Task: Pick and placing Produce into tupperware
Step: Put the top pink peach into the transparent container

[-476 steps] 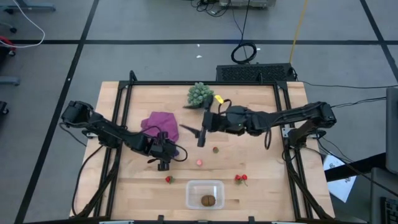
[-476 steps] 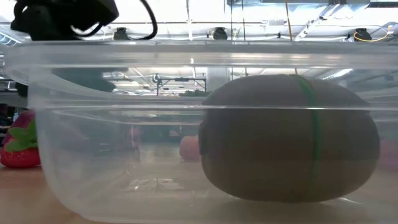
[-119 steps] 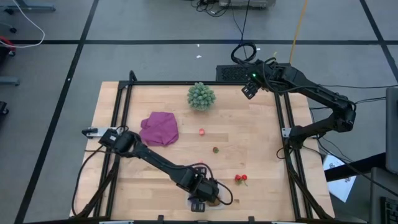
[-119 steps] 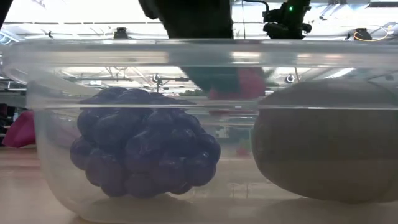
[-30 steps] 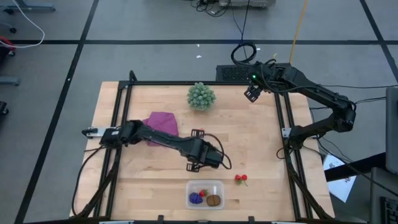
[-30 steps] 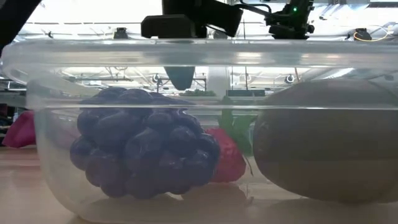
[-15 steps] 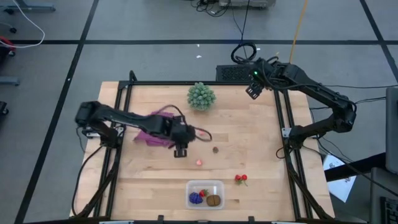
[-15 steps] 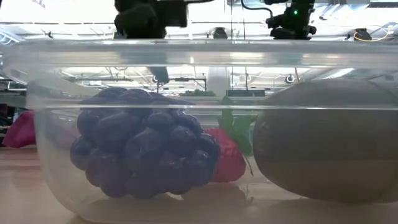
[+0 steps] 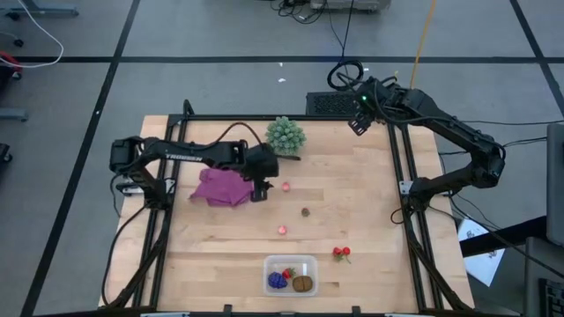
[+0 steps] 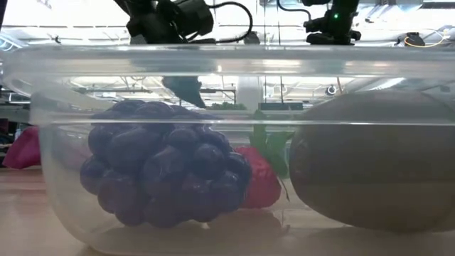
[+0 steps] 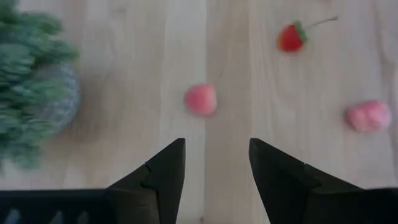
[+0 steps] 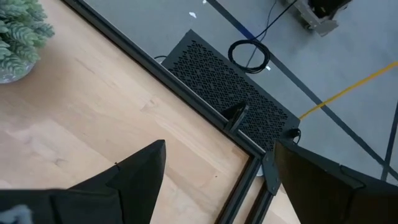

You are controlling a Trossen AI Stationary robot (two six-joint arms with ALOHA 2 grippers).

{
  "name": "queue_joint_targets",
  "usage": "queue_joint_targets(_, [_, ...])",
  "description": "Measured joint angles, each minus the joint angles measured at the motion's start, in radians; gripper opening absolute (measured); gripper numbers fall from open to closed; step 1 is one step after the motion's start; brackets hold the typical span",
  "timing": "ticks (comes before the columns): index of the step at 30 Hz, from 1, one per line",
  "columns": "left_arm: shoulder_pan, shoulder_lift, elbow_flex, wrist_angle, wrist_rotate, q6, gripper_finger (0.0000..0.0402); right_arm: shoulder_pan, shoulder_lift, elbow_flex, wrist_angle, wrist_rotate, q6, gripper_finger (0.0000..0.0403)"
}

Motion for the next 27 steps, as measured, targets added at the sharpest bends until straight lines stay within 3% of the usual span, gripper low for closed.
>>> queue_joint_targets(3, [0.016,0.005,-0.003,0.043,0.048,-0.001,0.0182,0.0,0.0,0.0,0.014,0.0,-0.016,0.029])
queue_joint_targets(9, [0.003,0.048,0.002,0.057,0.045,-0.076,0.0182,0.0,0.0,0.0,0.019,0.0,-0.019,0.029])
queue_joint_targets(16, [-0.027,0.111,0.009,0.081,-0.031,-0.124,0.0182,0.0,0.0,0.0,0.03,0.0,-0.036,0.029])
queue_joint_targets(27, [-0.037,0.203,0.106,0.057,-0.042,-0.147,0.0182,0.0,0.0,0.0,0.034,-0.001,-0.038,0.029])
